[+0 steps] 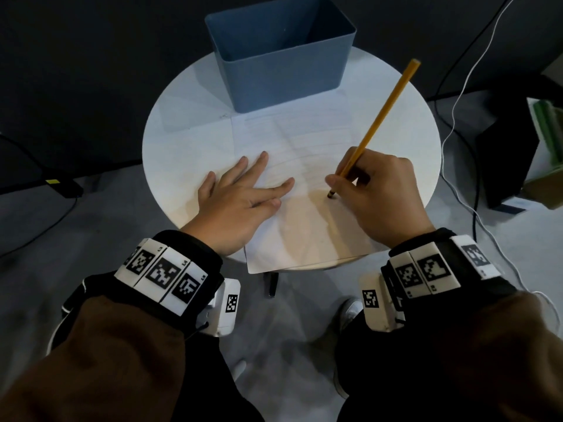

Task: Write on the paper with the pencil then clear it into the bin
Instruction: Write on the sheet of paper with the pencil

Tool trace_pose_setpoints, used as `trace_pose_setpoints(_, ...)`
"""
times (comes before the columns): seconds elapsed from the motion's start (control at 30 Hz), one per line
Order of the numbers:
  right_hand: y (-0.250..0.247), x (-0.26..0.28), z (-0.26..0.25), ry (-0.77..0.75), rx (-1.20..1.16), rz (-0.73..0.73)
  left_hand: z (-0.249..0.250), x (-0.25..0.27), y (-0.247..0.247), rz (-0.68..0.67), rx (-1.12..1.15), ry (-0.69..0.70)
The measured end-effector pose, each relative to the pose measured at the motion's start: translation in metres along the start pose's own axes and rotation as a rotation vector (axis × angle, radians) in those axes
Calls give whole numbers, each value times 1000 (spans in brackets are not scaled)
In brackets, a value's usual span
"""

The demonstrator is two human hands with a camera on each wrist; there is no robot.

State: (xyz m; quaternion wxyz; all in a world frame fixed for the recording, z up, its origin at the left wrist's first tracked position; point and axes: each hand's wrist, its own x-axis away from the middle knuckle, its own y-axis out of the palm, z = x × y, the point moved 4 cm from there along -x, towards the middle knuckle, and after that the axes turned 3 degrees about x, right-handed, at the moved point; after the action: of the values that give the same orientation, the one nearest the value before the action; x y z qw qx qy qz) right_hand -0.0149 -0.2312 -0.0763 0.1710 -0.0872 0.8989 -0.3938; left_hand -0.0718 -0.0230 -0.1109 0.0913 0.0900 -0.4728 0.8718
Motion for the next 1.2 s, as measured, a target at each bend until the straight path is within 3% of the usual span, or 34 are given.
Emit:
trace_pose_setpoints(0.23, -15, -3, 9, 40, 51, 68, 0, 1, -1, 0, 24, 8)
trace_pose_setpoints(0.4, 3, 0, -5, -10, -1, 4, 0, 1, 0, 0, 12, 2)
trace_pose_setpoints(0.6, -16, -2, 16, 98, 74, 85, 0, 1, 0, -5, 24, 5)
trace_pose_setpoints(0.83, 2, 0, -1, 10, 17, 22, 1, 1, 0, -2, 23, -4)
trace_pose_setpoints(1.03, -21, -3, 18, 82, 60, 108, 1, 2, 0, -6, 32, 5)
trace_pose_setpoints(1.2, -5, -2, -3, 0, 28, 66, 0, 1, 0, -7, 23, -6)
